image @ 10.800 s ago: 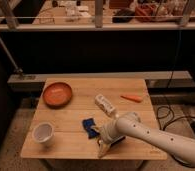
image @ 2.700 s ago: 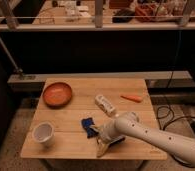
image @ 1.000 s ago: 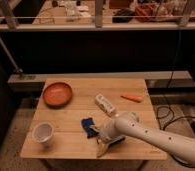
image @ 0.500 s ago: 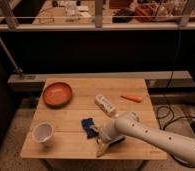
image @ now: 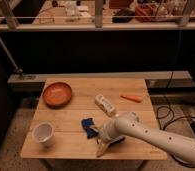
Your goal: Place the eraser on the white sponge
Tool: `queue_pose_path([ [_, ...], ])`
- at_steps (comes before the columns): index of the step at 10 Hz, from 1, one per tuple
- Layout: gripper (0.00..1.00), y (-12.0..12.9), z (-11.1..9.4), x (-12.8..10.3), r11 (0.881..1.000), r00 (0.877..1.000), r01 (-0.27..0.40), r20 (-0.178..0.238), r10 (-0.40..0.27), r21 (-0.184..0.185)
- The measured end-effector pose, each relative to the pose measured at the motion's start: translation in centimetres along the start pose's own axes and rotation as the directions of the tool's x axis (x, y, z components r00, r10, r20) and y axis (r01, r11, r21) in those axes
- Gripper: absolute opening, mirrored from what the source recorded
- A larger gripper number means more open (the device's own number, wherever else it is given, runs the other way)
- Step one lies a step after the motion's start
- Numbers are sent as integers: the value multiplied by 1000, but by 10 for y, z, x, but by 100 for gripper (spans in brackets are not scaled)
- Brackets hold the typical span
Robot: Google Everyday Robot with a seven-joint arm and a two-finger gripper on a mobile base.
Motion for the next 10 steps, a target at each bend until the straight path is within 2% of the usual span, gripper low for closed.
queue_pose_path([
  [2,78,0,0,0,1000,1000,0,0,0,0],
  [4,58,0,0,0,1000,1000,0,0,0,0],
  [6,45,-2,-2,0,1000,1000,0,1,0,6],
  [7,47,-1,-3,0,1000,1000,1,1,-1,4],
  [10,74,-1,-4,-1,1000,1000,3,0,-3,0],
])
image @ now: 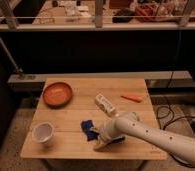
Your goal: Place the eraser on the white sponge
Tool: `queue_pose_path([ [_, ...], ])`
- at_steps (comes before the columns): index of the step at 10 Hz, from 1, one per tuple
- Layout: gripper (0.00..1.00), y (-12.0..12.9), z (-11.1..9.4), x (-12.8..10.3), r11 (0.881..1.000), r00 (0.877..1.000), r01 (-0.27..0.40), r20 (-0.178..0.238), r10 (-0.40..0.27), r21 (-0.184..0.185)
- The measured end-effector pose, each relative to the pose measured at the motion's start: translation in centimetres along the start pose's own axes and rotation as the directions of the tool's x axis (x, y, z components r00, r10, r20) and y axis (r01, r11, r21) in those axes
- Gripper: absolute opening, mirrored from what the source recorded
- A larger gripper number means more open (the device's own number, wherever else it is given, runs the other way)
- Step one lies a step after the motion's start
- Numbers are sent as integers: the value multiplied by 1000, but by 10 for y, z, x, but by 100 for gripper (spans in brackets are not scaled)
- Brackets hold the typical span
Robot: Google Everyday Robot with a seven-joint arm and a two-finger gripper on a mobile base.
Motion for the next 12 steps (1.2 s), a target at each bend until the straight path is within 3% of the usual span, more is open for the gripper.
queue_pose_path([
  [2,80,0,-1,-1,1000,1000,5,-4,-5,-1],
  [3,80,-1,-7,-7,1000,999,18,-29,-19,-6],
  [5,80,-7,-21,-32,999,997,50,-56,-50,-6],
  [9,80,-28,-93,-105,990,983,136,-125,-132,23],
  [12,80,-38,-131,-117,989,974,140,-187,-131,40],
])
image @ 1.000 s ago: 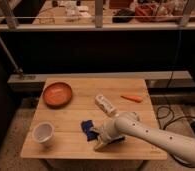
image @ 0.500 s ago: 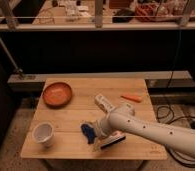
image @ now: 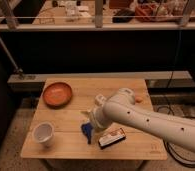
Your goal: Place the eraser on the white sponge
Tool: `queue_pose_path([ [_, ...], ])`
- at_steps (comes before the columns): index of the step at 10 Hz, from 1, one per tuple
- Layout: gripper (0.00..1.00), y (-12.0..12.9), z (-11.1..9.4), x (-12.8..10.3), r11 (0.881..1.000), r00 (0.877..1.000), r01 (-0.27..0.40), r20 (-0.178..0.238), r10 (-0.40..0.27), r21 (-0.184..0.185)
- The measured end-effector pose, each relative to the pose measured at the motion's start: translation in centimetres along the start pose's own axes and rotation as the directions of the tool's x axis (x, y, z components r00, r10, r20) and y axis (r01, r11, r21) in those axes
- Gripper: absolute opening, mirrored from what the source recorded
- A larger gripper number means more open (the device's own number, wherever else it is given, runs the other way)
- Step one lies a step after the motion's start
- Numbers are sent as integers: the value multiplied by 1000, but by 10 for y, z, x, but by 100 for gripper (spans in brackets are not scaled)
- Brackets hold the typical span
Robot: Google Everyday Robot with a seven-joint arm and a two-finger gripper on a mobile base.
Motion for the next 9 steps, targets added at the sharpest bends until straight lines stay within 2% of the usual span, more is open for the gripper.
queue_pose_path([
  [3,80,5,-26,53,997,993,-69,-98,70,17],
  [5,80,14,-42,106,993,975,-120,-186,121,15],
  [6,80,18,-46,128,990,963,-144,-232,139,-5],
  [7,80,25,-42,154,983,946,-177,-282,159,-39],
  [9,80,38,-16,191,972,936,-214,-305,176,-94],
])
